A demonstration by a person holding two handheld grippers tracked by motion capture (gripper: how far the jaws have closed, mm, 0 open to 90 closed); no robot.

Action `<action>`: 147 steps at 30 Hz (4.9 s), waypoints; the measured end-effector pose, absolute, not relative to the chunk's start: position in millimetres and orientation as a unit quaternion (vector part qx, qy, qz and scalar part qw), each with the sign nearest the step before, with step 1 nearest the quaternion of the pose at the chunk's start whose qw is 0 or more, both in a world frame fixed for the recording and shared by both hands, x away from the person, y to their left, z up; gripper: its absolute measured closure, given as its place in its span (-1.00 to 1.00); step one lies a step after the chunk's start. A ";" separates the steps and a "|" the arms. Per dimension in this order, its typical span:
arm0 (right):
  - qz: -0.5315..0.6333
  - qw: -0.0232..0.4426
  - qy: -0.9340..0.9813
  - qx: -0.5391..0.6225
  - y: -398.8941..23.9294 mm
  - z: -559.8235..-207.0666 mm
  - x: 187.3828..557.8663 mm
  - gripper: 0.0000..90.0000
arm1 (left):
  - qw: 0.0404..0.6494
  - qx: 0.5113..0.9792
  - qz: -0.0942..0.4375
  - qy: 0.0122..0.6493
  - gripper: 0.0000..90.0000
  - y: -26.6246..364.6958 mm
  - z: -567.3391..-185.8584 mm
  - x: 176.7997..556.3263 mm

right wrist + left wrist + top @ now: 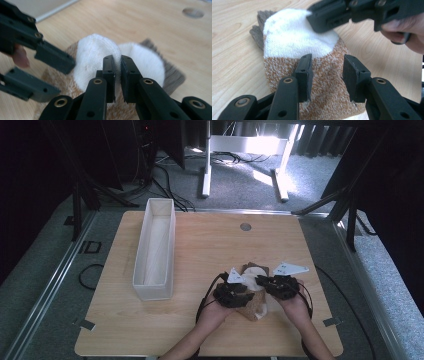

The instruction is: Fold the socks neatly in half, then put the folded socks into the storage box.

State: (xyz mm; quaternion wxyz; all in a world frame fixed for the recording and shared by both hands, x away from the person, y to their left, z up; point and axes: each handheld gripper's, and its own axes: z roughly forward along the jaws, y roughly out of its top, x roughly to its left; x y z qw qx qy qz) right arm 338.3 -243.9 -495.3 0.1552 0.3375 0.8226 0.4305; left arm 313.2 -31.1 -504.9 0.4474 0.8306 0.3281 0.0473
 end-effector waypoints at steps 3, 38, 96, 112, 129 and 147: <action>0.435 0.164 0.820 0.335 -243.4 -485.9 340.5 0.83 | 0.453 0.829 0.049 0.324 0.35 -31.9 -500.8 312.7; 0.422 0.163 0.803 0.389 -256.4 -492.7 360.1 0.77 | 0.447 0.825 0.061 0.340 0.40 -32.1 -504.1 332.1; 0.391 0.140 0.837 0.356 -211.4 -523.2 364.0 0.87 | 0.434 0.824 0.047 0.361 0.45 -13.4 -523.7 316.8; 0.402 0.140 0.829 0.362 -232.0 -521.4 349.4 0.78 | 0.438 0.801 0.066 0.404 0.15 12.2 -516.1 323.5; 0.388 0.140 0.840 0.351 -237.1 -523.4 338.0 1.00 | 0.428 0.794 0.054 0.428 -0.03 6.5 -524.8 343.5; 0.379 0.125 0.851 0.342 -238.6 -532.0 340.8 1.00 | 0.391 0.812 0.021 0.433 -0.22 -12.3 -540.7 372.9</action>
